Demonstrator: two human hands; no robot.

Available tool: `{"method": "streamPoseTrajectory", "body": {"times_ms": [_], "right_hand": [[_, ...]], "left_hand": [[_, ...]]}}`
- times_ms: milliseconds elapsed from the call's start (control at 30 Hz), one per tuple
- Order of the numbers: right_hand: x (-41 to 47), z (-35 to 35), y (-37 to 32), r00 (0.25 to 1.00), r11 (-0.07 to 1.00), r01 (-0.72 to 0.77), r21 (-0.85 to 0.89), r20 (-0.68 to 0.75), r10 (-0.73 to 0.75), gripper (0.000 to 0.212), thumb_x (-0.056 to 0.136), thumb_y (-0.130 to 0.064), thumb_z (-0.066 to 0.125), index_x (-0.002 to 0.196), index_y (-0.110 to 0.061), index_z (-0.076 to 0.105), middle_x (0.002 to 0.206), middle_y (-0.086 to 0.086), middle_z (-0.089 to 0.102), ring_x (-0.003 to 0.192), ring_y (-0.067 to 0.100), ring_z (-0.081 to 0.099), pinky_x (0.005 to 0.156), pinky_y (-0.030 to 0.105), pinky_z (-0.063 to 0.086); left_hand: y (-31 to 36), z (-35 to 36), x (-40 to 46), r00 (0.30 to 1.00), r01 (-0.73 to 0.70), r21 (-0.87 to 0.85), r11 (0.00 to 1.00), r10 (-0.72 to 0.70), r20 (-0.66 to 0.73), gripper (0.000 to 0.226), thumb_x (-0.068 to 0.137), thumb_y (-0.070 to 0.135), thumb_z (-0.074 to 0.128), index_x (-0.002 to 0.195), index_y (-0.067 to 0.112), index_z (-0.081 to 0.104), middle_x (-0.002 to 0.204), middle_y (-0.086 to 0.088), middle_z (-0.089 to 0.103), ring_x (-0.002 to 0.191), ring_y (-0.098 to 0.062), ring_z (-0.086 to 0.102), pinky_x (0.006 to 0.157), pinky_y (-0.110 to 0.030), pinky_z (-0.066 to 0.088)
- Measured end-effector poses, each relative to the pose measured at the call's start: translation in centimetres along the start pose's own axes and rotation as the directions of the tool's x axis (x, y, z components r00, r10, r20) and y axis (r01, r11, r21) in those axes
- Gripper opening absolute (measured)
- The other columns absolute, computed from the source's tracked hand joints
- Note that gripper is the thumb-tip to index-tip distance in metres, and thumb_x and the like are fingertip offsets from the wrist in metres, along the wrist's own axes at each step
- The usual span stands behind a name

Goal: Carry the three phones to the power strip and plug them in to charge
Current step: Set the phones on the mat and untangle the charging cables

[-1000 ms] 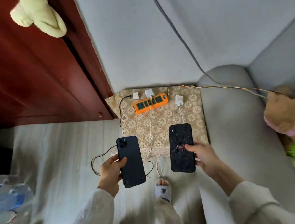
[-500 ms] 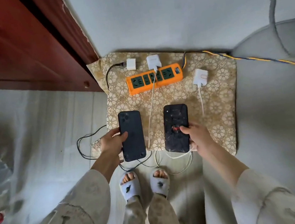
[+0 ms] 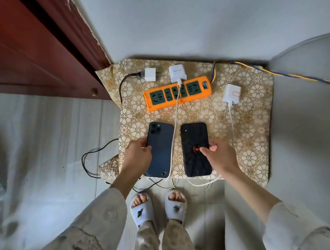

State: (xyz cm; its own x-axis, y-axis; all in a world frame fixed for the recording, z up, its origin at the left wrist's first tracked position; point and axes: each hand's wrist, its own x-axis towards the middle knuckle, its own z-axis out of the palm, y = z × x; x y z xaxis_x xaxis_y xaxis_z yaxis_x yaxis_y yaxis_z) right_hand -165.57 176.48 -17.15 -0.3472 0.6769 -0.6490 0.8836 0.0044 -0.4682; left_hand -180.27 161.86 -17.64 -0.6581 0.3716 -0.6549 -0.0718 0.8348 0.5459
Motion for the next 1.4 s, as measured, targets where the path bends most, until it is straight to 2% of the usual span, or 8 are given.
{"method": "streamPoseTrajectory", "body": {"times_ms": [233, 400, 567, 700, 1000, 1067, 1267, 1400], "right_hand": [[1.0, -1.2, -3.1, 0.975, 0.959, 0.216, -0.181, -0.004, -0.221, 0.037, 0.093, -0.025, 0.048, 0.126, -0.009, 0.050, 0.126, 0.010, 0.057, 0.116, 0.022, 0.053, 0.100, 0.034, 0.041], [4.0, -0.4, -9.0, 0.786, 0.755, 0.568, -0.328, -0.056, -0.616, 0.029, 0.092, -0.016, 0.050, 0.118, -0.005, 0.056, 0.115, 0.013, 0.060, 0.109, 0.027, 0.055, 0.095, 0.036, 0.044], [8.4, 1.5, -15.7, 0.581, 0.498, 0.722, -0.481, 0.030, -0.813, 0.031, 0.091, -0.016, 0.051, 0.120, -0.005, 0.055, 0.117, 0.015, 0.059, 0.110, 0.031, 0.052, 0.094, 0.041, 0.043], [12.7, 3.7, -19.6, 0.595, 0.288, 0.695, -0.659, 0.303, -0.744, 0.050, 0.090, -0.024, 0.052, 0.136, -0.009, 0.039, 0.133, 0.015, 0.050, 0.123, 0.032, 0.042, 0.103, 0.045, 0.037], [13.0, 4.2, -20.8, 0.604, 0.060, 0.657, -0.752, 0.477, -0.639, 0.032, 0.085, -0.011, 0.058, 0.115, 0.000, 0.056, 0.119, 0.018, 0.054, 0.113, 0.033, 0.047, 0.091, 0.045, 0.046], [12.7, 3.5, -20.8, 0.622, 0.138, 0.679, -0.721, 0.464, -0.631, 0.033, 0.085, -0.012, 0.060, 0.116, -0.002, 0.056, 0.117, 0.017, 0.055, 0.111, 0.032, 0.049, 0.091, 0.043, 0.046], [10.1, 0.2, -19.8, 0.753, 0.689, 0.657, -0.306, 0.256, -0.605, 0.026, 0.077, -0.027, 0.068, 0.101, -0.017, 0.065, 0.100, 0.000, 0.068, 0.087, 0.014, 0.064, 0.078, 0.029, 0.051], [8.7, -0.3, -17.4, 0.793, 0.798, 0.586, -0.138, 0.298, -0.531, 0.025, 0.079, -0.020, 0.068, 0.103, -0.024, 0.063, 0.098, -0.010, 0.066, 0.088, -0.001, 0.062, 0.070, 0.007, 0.042]], "left_hand": [[-2.0, -1.1, 0.5, 0.918, -0.353, 0.591, 0.725, 0.391, 0.069, 0.074, 0.077, -0.009, 0.042, 0.143, 0.017, 0.021, 0.154, -0.006, 0.017, 0.143, -0.024, 0.011, 0.115, -0.036, 0.021], [-3.5, -0.6, 4.5, 0.895, -0.352, 0.663, 0.661, 0.444, 0.033, 0.060, 0.096, 0.022, 0.021, 0.141, 0.027, -0.019, 0.156, 0.000, -0.014, 0.141, -0.020, -0.021, 0.116, -0.041, -0.009], [-5.3, 1.2, 5.5, 0.866, -0.316, 0.697, 0.644, 0.496, -0.067, 0.053, 0.096, 0.037, 0.008, 0.147, 0.026, 0.001, 0.157, 0.001, 0.005, 0.145, -0.022, 0.000, 0.117, -0.047, 0.006], [-5.7, 1.5, 6.0, 0.848, -0.325, 0.676, 0.661, 0.520, -0.101, 0.052, 0.097, 0.037, 0.009, 0.147, 0.024, 0.007, 0.157, 0.000, 0.011, 0.145, -0.020, 0.006, 0.116, -0.047, 0.012], [-5.1, 1.1, 5.6, 0.852, -0.334, 0.667, 0.666, 0.517, -0.089, 0.052, 0.097, 0.036, 0.004, 0.147, 0.020, 0.011, 0.155, -0.004, 0.017, 0.143, -0.028, 0.013, 0.113, -0.053, 0.022], [-5.1, 1.1, 5.5, 0.851, -0.332, 0.668, 0.666, 0.517, -0.094, 0.053, 0.097, 0.036, 0.005, 0.147, 0.020, 0.011, 0.155, -0.004, 0.018, 0.142, -0.028, 0.013, 0.113, -0.052, 0.021], [-5.0, 1.0, 5.5, 0.842, -0.329, 0.677, 0.658, 0.529, -0.104, 0.054, 0.094, 0.032, 0.023, 0.146, 0.021, 0.013, 0.154, -0.003, 0.016, 0.142, -0.027, 0.012, 0.114, -0.051, 0.018], [-5.1, 1.1, 5.5, 0.834, -0.328, 0.674, 0.661, 0.538, -0.122, 0.055, 0.093, 0.031, 0.025, 0.146, 0.021, 0.012, 0.154, -0.002, 0.013, 0.142, -0.026, 0.010, 0.115, -0.050, 0.017]]}}
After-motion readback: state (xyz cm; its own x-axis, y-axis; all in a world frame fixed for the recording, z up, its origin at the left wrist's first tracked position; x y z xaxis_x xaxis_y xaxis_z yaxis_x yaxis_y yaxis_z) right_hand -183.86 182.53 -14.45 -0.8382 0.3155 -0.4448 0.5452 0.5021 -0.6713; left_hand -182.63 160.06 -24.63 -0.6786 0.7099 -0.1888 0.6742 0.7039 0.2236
